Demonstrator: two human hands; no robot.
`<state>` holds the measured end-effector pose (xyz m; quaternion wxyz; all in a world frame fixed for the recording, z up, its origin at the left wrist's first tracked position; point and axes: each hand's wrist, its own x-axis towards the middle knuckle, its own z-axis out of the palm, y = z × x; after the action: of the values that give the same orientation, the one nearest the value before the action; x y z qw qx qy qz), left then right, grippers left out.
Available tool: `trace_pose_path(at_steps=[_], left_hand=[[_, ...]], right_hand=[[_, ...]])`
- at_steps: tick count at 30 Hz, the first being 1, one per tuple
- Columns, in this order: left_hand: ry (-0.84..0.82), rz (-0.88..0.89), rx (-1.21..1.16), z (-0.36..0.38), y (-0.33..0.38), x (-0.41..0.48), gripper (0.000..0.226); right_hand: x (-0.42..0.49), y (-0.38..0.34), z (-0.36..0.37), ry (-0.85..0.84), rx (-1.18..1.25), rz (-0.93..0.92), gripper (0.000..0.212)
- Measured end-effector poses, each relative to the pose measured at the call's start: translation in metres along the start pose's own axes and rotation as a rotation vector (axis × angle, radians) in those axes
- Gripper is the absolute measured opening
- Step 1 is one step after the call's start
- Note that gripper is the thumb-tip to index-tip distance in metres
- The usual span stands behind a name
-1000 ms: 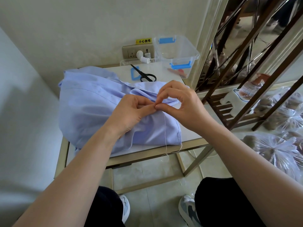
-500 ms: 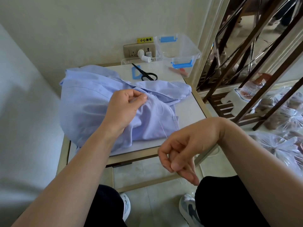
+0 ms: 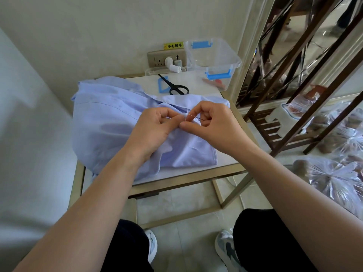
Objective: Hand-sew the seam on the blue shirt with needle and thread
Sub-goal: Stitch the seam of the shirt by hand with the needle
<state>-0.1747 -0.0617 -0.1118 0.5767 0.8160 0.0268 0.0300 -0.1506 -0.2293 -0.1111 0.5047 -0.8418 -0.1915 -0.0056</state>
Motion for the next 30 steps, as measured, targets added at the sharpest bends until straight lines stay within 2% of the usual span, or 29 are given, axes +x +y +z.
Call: trace_pose_path(at_steps=[5,7,9,12,13,14,15,18,20,24,28,30], left_hand=[[-0.041,-0.029,-0.011,-0.001,-0.001,-0.002,0.014],[-0.035,-0.036,-0.009,-0.001,-0.001,-0.002,0.014],[-0.005,-0.053,-0.008,-0.002,-0.001,-0.001,0.015],[0.037,-0.068,-0.008,-0.004,-0.002,0.000,0.019],[0.038,-0.063,-0.015,-0.004,-0.002,0.001,0.019],[0.035,-0.057,-0.019,-0.003,-0.002,0.000,0.019],[0.030,-0.051,-0.019,-0.003,-0.002,0.000,0.019],[0.026,-0.051,-0.012,-0.002,-0.002,0.000,0.019],[0.029,-0.047,-0.018,-0.002,-0.001,0.000,0.018],[0.019,-0.037,-0.007,0.000,0.000,-0.001,0.015],[0.001,-0.026,0.005,0.002,0.000,-0.002,0.016],[-0.005,-0.030,0.005,0.002,-0.001,-0.002,0.015]], right_hand=[[0.003,0.002,0.001,-0.004,-0.095,0.003,0.010],[0.002,-0.004,-0.003,-0.086,-0.097,0.002,0.011],[-0.001,-0.011,-0.012,-0.352,-0.049,0.016,0.010],[-0.009,-0.017,-0.027,-0.921,-0.094,0.097,0.005],[-0.011,-0.016,-0.030,-0.998,-0.144,0.106,0.006],[-0.011,-0.014,-0.031,-0.974,-0.183,0.106,0.006],[-0.010,-0.012,-0.031,-0.871,-0.199,0.106,0.006],[-0.002,-0.006,-0.028,-0.404,-0.084,0.101,0.008],[0.001,-0.004,-0.023,-0.208,-0.002,0.083,0.017],[0.000,-0.002,-0.008,-0.079,-0.008,0.058,0.027],[0.003,0.002,0.001,-0.001,-0.043,0.032,0.020],[0.004,0.002,0.001,-0.015,-0.061,0.037,0.015]])
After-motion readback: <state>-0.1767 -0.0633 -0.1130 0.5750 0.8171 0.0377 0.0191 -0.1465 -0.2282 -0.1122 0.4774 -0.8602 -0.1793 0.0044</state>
